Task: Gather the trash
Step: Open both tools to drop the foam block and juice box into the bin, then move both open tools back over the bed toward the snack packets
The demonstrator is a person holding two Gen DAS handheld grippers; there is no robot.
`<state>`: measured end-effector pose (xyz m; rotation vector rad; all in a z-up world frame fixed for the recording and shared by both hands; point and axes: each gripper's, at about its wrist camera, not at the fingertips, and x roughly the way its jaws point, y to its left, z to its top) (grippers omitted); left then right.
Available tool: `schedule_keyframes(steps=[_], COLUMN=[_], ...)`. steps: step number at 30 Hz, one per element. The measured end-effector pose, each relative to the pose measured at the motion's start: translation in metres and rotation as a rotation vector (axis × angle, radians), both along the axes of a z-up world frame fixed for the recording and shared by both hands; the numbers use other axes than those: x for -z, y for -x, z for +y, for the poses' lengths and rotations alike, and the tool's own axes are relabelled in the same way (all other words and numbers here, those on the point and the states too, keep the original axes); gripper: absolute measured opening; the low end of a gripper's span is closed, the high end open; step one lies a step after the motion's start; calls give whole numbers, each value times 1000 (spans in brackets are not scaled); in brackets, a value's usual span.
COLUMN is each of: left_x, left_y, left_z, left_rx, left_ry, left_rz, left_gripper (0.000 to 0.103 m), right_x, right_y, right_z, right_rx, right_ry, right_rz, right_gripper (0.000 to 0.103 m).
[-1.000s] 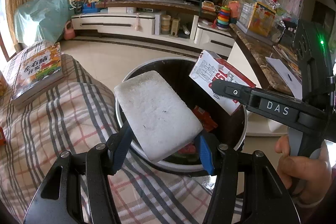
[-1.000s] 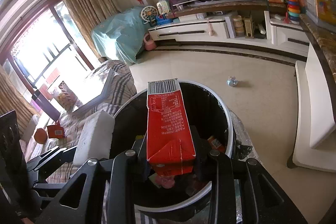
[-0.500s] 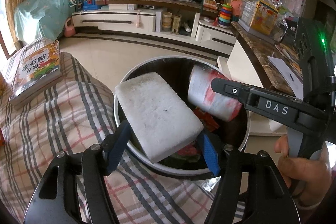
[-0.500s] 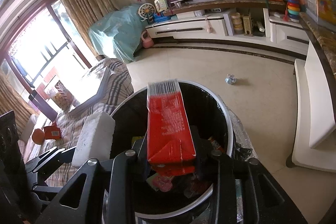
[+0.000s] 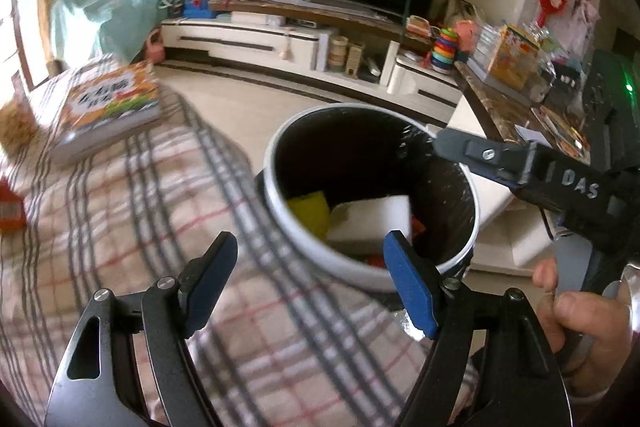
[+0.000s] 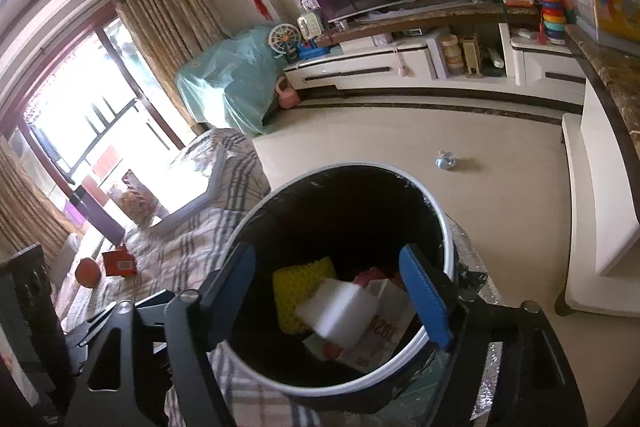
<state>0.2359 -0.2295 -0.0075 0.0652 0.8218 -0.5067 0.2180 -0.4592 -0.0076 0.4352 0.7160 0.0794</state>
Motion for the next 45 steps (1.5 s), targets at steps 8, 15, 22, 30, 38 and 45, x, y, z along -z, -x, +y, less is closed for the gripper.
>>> schedule_keyframes(steps=[8,15,22,30,38,45], left_x=[7,13,21,27,34,35], left_y=[17,28,40,52,57,58], left_z=[59,115,177,234,282,302], left_rx=[-111,-218,-345,-461,-553,-591], left_ry=[26,46,78,88,96,90], left_rz=[17,30,52,59,75,72], left_gripper=[78,78,78,78,78,78], right_x=[-6,-1,4,17,25,30], right_y=[14,18,18,11,2,-7], right_z=[35,79,126,180,216,243], right_rx=[-53,-141,-224,-328,-381,-419], right_ry=[-22,-21,-26,-44,-49,-47], right_rz=[-27,-12,-4,19,39,49], right_gripper=[83,84,84,84,87,87])
